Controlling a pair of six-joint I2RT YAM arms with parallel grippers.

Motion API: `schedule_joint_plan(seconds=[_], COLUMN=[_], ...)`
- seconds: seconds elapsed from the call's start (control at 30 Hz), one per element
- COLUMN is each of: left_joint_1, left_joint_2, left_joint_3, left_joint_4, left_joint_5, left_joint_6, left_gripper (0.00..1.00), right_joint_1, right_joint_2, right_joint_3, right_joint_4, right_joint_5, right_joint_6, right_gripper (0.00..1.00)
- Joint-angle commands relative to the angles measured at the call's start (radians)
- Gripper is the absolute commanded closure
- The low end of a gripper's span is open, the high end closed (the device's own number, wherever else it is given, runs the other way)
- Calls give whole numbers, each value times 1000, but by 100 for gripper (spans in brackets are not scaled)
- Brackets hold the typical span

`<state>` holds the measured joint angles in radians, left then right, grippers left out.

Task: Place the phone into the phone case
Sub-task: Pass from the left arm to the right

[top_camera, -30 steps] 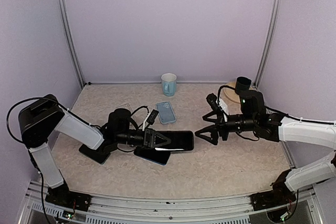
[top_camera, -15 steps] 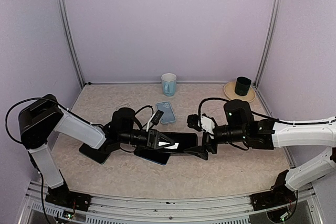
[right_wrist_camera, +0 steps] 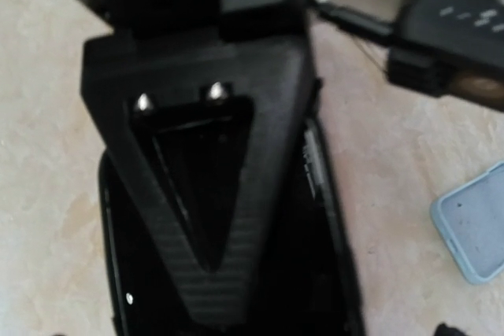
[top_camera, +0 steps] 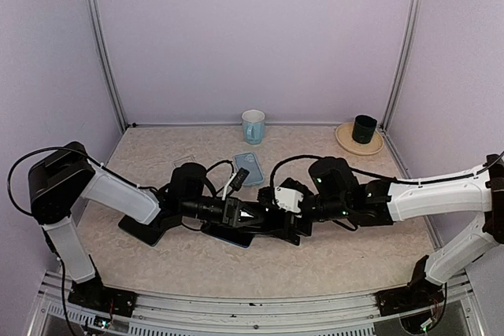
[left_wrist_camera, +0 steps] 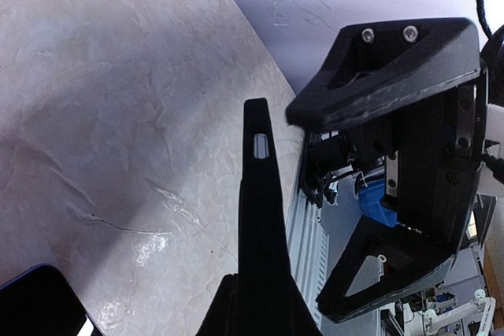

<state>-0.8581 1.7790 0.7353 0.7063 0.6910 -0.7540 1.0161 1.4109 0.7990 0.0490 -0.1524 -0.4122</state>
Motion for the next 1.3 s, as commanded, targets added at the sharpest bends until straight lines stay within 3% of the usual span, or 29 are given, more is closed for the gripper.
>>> schedule_joint_plan(seconds=[0.0,1.1,1.27], left_joint_1=[-14,-27,-26], left_joint_2=[-41,-43,-35], left_joint_3=[42,72,79], left_joint_4=[48,37,35], left_joint_5=[13,20,18], left_joint_6=[23,9,4], left_gripper=[100,100,100], right_joint_1=[22,72,107], right_joint_2=[23,77,86], right_joint_3=[28,26,19], right_joint_4=[-18,33,67], right_joint_5=[40,145,246], right_joint_6=[-19,-49,-86], right_gripper=[0,0,1])
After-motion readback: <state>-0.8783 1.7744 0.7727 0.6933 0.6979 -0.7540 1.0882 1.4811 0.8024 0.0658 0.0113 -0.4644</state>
